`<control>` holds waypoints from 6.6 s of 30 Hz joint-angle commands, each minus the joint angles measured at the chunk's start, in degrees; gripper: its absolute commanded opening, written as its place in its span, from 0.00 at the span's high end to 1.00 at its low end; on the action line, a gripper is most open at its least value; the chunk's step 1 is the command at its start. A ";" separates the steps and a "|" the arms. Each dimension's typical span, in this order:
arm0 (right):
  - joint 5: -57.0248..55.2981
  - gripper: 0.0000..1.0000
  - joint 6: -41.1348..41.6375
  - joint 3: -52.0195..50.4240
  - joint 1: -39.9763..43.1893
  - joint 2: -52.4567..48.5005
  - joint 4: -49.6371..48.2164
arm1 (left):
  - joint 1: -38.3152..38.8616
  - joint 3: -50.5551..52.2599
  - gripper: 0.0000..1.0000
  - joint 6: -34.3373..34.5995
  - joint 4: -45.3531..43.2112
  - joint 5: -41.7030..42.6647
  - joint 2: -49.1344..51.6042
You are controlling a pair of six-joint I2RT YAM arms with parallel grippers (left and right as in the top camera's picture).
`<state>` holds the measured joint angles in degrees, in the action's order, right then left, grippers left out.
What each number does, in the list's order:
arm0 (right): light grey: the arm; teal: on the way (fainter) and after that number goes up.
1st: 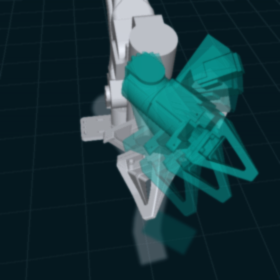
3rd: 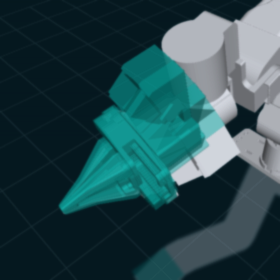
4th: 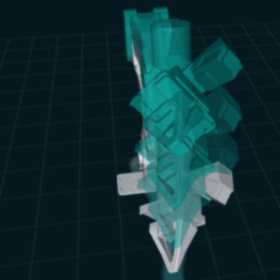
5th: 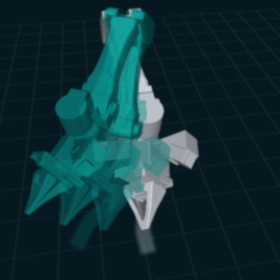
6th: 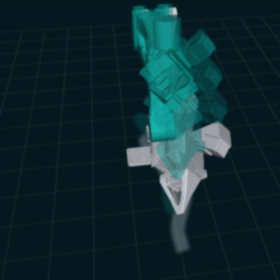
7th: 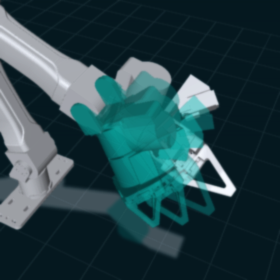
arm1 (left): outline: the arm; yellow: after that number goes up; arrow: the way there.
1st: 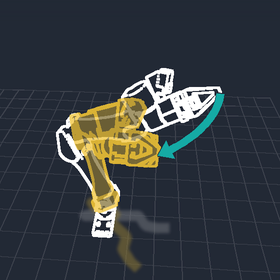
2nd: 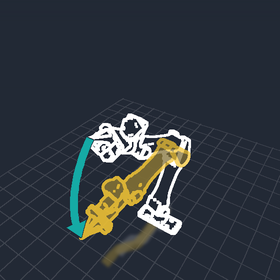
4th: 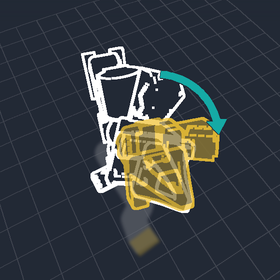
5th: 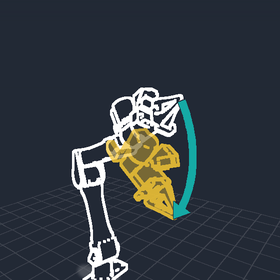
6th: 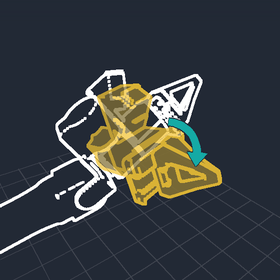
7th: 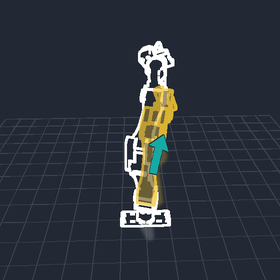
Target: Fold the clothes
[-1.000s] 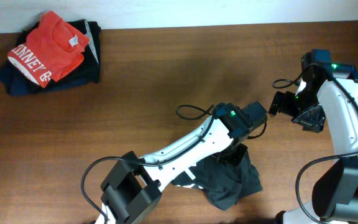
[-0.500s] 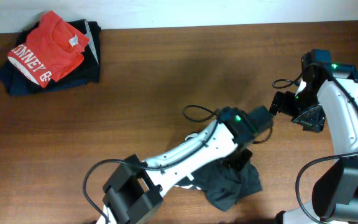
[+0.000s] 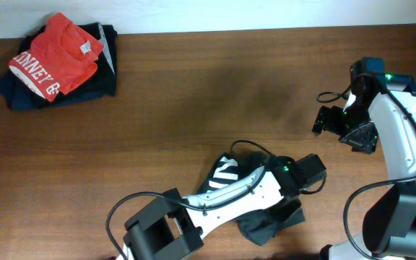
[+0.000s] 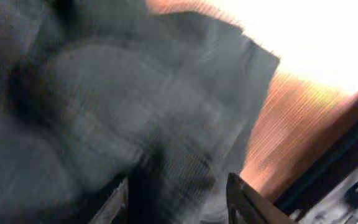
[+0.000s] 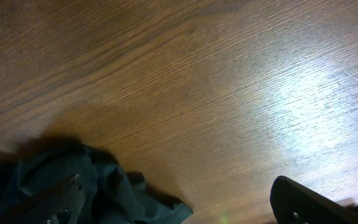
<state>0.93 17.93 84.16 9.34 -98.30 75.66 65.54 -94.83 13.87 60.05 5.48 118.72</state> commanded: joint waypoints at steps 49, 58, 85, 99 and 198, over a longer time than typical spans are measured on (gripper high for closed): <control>-0.11 0.01 -0.11 0.70 0.04 0.55 0.00 | -54.10 1.75 1.00 3.45 11.74 -6.36 -2.36; 29.46 0.01 0.85 0.57 -0.42 0.26 -17.73 | -54.10 10.69 1.00 3.45 5.46 -6.36 -2.36; 20.11 0.48 -5.73 0.48 -49.05 -19.32 -47.60 | -62.93 11.37 0.99 4.09 3.78 -6.58 -2.36; 5.46 0.30 -5.68 13.25 -43.12 -19.71 -12.57 | -62.99 11.54 0.98 3.21 3.26 -6.99 -2.36; 14.45 0.96 0.98 30.27 -46.14 -36.06 -27.78 | -65.51 10.36 0.61 3.21 5.01 -9.81 -5.92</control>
<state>15.77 19.05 114.56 -38.46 -134.21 47.72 0.45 -84.05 17.15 64.90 -3.51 114.32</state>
